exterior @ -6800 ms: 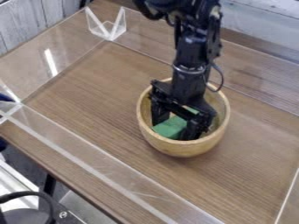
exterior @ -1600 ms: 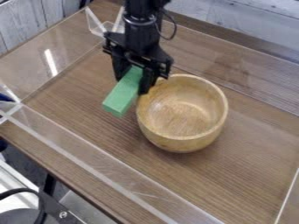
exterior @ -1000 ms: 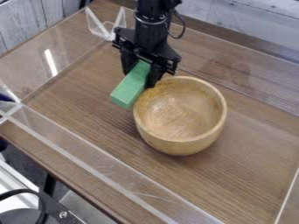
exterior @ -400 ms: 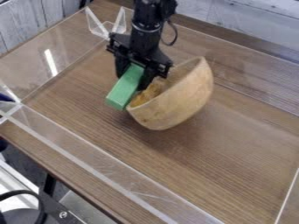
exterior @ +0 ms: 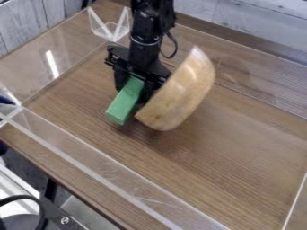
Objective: Remove the green block from inside the brown bowl and put it on the table
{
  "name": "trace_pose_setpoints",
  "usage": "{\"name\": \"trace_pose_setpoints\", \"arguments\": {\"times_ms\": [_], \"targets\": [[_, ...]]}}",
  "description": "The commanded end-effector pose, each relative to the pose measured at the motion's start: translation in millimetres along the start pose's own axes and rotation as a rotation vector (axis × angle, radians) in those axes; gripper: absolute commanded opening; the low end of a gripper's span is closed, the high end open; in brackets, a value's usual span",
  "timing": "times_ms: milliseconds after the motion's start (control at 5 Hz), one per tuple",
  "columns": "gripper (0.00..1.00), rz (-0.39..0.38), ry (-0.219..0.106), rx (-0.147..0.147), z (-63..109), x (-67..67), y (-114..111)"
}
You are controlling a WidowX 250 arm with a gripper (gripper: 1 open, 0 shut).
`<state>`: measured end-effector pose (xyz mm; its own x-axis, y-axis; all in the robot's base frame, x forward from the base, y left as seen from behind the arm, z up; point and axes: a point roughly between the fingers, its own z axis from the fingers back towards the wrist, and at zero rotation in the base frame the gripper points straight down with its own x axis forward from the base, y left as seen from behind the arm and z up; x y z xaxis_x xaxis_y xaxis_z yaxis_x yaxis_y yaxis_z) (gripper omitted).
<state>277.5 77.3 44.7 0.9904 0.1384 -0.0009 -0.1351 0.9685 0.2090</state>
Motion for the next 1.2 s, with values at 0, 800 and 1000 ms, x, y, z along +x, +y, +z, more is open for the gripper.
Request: {"name": "trace_pose_setpoints", "arguments": {"times_ms": [0, 800, 1000], "targets": [[1.0, -0.015, -0.079, -0.05, 29.1, 12.6, 2.0], [0.0, -0.034, -0.115, 0.0, 40.8, 8.2, -8.8], [0.0, -0.055, -0.12, -0.013, 43.4, 5.3, -22.2]]}}
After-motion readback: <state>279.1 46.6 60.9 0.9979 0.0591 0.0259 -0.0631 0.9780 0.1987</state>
